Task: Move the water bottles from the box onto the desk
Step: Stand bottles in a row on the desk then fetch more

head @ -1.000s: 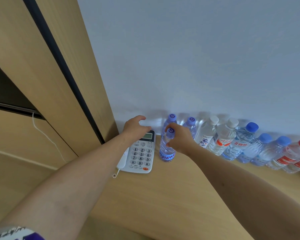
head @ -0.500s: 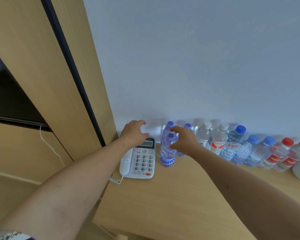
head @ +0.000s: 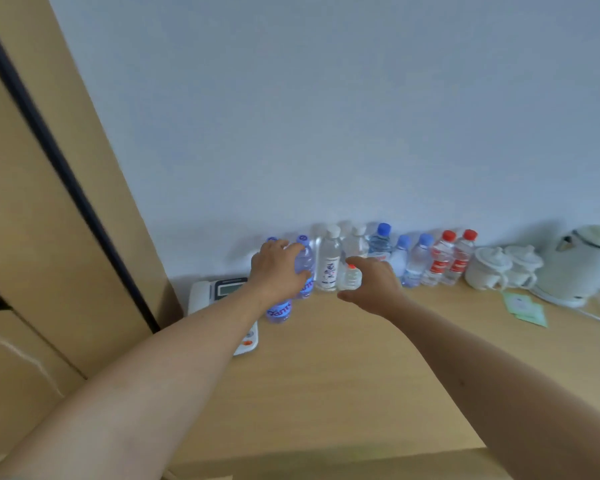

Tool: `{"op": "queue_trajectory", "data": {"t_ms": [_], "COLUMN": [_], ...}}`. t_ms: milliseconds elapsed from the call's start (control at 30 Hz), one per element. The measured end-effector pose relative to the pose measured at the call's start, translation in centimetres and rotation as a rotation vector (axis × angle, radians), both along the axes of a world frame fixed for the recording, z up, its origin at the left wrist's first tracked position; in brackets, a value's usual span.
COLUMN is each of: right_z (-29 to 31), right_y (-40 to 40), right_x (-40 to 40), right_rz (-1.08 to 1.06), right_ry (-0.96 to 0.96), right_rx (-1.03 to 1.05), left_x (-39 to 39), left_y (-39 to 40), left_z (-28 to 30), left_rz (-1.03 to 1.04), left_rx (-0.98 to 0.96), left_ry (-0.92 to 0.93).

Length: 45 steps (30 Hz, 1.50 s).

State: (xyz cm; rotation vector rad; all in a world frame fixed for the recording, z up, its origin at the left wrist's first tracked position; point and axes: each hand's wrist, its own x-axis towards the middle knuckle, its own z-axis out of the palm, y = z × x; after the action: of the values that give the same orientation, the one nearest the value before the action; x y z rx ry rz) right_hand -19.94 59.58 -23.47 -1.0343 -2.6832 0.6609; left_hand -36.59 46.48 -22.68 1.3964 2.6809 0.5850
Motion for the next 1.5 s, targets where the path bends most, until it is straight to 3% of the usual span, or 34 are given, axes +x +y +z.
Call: {"op": "queue_trajectory", "data": {"t_ms": [300,667,1067,1500], "right_z": [2.5,4.5,4.0,2.1], "right_y": [4.1,6.1,1.2,-8.7], "right_x": [17.1,46.8,79.1,104.4], "right_rz": [-0.332,-0.745,-1.216,-1.788], "right_ry": [-0.001,-0.039,-0.025,-0.017], "right_rx": [0.030,0.039,0.007,-0.065], "left_x": [14.5,44.0,79.3,113.3], "left_y": [11.2,21.7,23.8,20.0], "left_z": [2.7,4.7,5.0,4.2], "left_rz": [-0.335,-0.747,-1.170,-1.715], "left_rx": [-0.013,0.040,0.033,0.004], "left_ry": [0.068,0.073,0.044,0.016]}}
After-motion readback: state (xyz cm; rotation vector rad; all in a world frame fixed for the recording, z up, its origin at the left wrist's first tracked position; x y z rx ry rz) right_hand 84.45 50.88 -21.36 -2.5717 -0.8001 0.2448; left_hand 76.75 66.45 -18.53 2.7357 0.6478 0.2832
